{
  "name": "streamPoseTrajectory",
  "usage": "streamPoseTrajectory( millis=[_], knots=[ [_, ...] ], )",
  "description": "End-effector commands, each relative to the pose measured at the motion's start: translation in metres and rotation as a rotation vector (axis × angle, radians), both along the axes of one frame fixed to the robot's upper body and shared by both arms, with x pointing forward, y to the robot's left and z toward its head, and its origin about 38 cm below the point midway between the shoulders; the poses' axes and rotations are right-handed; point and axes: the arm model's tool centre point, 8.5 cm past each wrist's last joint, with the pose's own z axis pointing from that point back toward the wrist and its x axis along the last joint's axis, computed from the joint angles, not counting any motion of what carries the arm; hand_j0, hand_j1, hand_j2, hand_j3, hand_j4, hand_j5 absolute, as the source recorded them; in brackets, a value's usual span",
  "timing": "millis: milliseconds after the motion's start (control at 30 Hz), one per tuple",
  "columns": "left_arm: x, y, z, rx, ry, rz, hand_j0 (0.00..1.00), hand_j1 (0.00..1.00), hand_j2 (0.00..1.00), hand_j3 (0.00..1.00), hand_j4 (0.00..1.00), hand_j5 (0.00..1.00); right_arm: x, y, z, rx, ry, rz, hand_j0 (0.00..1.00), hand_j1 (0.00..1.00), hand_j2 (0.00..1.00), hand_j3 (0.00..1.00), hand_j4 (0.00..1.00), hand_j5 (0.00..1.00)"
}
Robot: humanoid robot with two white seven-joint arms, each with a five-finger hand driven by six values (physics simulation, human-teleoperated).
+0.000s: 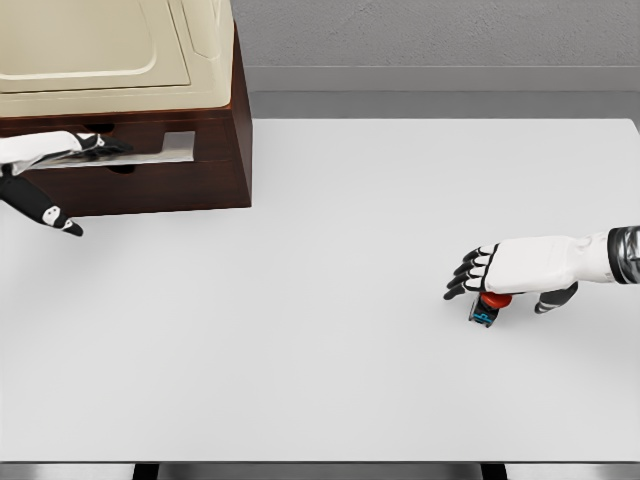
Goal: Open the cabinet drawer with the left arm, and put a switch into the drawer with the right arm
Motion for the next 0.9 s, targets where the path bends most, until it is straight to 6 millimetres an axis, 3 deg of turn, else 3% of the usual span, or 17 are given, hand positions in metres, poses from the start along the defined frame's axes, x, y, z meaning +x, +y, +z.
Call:
streamPoseTrajectory(
  millis=[0, 867],
  knots=[
    [-0.004, -0.007, 0.003, -0.013, 0.000, -0.026, 1.00, 1.00, 1.00, 1.00, 1.00, 1.00, 0.000, 0.000, 0.002, 0.004, -0.002, -0.003, 1.00, 1.00, 1.00, 1.00, 1.00, 1.00],
    [-0.042, 0.011, 0.002, 0.035, 0.034, -0.134, 1.00, 1.00, 1.00, 1.00, 1.00, 1.00, -0.001, 0.001, 0.004, 0.008, -0.005, 0.003, 1.00, 1.00, 1.00, 1.00, 1.00, 1.00]
  ],
)
